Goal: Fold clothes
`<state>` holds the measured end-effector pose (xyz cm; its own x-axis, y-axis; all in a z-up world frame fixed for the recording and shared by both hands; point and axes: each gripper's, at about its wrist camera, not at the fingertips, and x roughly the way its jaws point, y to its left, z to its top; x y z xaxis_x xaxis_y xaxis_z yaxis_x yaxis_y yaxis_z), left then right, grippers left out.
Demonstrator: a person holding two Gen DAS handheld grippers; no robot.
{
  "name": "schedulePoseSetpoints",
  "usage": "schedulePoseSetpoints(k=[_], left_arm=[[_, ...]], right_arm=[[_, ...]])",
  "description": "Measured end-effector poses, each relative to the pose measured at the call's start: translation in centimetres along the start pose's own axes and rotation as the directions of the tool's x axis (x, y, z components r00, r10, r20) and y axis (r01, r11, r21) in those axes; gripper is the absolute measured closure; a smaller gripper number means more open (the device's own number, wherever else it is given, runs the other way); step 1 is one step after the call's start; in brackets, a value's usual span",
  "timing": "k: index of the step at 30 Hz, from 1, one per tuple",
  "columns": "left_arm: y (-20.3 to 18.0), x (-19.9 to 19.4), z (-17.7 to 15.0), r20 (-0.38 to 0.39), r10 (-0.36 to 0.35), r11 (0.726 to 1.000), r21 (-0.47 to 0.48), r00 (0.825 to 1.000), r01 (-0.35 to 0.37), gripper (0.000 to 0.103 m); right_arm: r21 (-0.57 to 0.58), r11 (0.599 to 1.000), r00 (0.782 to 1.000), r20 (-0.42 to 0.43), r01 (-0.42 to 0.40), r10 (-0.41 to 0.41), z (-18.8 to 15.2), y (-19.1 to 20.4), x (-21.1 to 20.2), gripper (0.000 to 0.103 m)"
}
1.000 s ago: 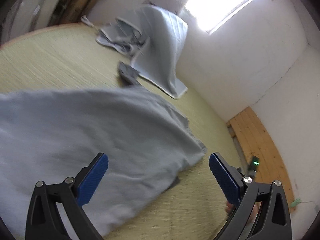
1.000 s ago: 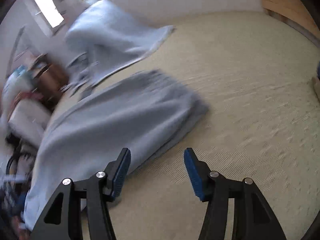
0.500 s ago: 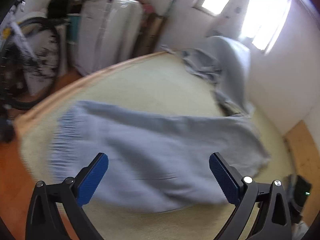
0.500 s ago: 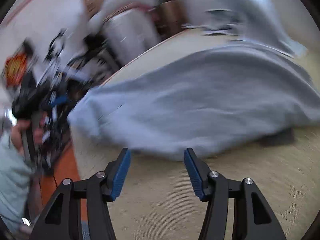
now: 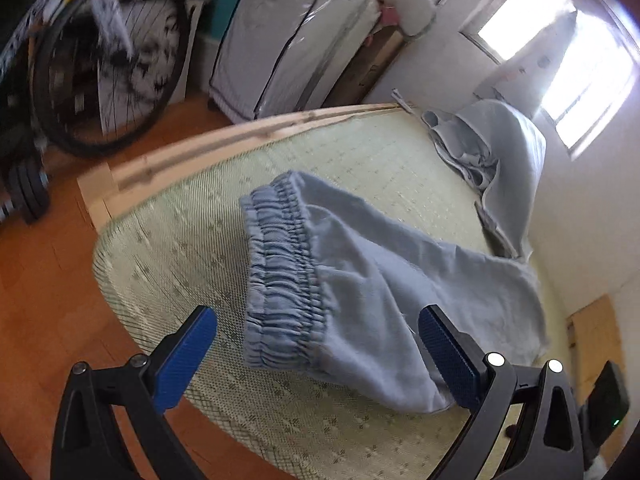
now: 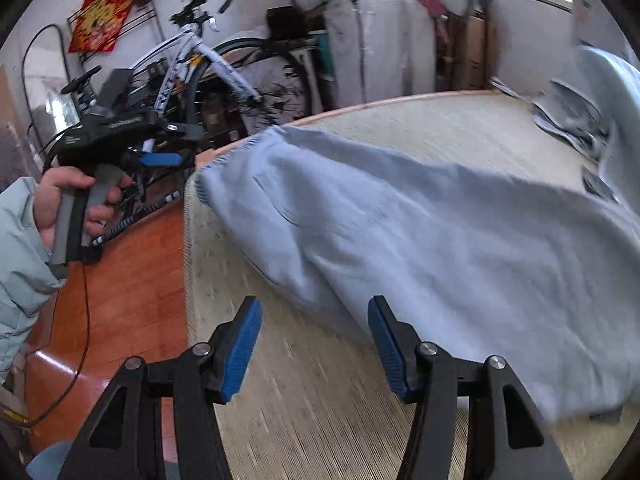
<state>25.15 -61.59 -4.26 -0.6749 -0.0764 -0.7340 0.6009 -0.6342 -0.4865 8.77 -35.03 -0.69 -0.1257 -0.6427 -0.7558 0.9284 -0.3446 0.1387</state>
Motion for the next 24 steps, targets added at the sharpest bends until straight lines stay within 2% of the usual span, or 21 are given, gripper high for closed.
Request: schedulePoseSetpoints(k=[4,7,10,13,14,15,16,17,19,20,22,24], left_arm=[[1.7,1.4,0.3,-0.040,-0.069,0.995,-0.078,0.997,0.066,0.001],[2.1,2.4,0.5,-0.069,-0.135,0.985,-0.117,0.988,0.127,0.003],[2.0,3.6,0.5,-0.114,-0.175,0.979,-0.122,0.978,0.161,0.017],[2.1,4.7,0.2,-0.155,-0.147,0.985,-0.117,0.977,0.130,0.028],[2.3,5.0,0.1,-0.164,-0.142,0.985,-0.120,0.976,0.123,0.036],[2.6,5.2,0.0,-0.165,-0.142,0.984,-0.133,0.976,0.121,0.045],[3.0,5.3,0.0,-0.165,-0.147,0.981,-0.148,0.975,0.123,0.049],[3.4,5.6,-0.2,-0.164,-0.175,0.974,-0.171,0.971,0.146,0.051],[3.5,5.9,-0.4,-0.163,-0.205,0.969,-0.174,0.965,0.176,0.054],[3.4,5.7,-0.4,-0.156,-0.207,0.970,-0.164,0.966,0.181,0.059],[3.2,4.8,-0.4,-0.131,-0.212,0.970,-0.152,0.968,0.192,0.082],[2.6,2.4,-0.5,-0.072,-0.249,0.964,-0.119,0.966,0.239,0.087]], right_arm=[[-0.028,0.996,0.997,0.007,-0.079,0.079,2.6,1.5,2.7,0.044],[-0.005,0.994,0.994,-0.028,-0.108,0.108,4.0,1.9,5.7,0.044],[0.019,0.991,0.989,-0.062,-0.136,0.137,5.4,2.2,8.7,0.045],[0.043,0.986,0.981,-0.095,-0.163,0.166,6.8,2.6,11.7,0.046],[0.052,0.984,0.979,-0.106,-0.172,0.176,7.3,2.7,12.7,0.048],[0.060,0.982,0.976,-0.117,-0.180,0.186,7.8,2.9,13.7,0.052],[0.069,0.980,0.972,-0.127,-0.189,0.196,8.2,3.0,14.7,0.060],[0.077,0.977,0.969,-0.138,-0.197,0.206,8.7,3.1,15.7,0.066],[0.034,0.983,0.975,-0.126,-0.179,0.182,8.6,3.6,15.0,0.085],[0.013,0.985,0.978,-0.119,-0.170,0.170,8.5,3.9,14.7,0.089],[-0.030,0.988,0.984,-0.106,-0.150,0.147,8.4,4.5,14.0,0.095],[-0.087,0.989,0.991,-0.068,-0.121,0.115,8.4,5.2,12.2,0.095]])
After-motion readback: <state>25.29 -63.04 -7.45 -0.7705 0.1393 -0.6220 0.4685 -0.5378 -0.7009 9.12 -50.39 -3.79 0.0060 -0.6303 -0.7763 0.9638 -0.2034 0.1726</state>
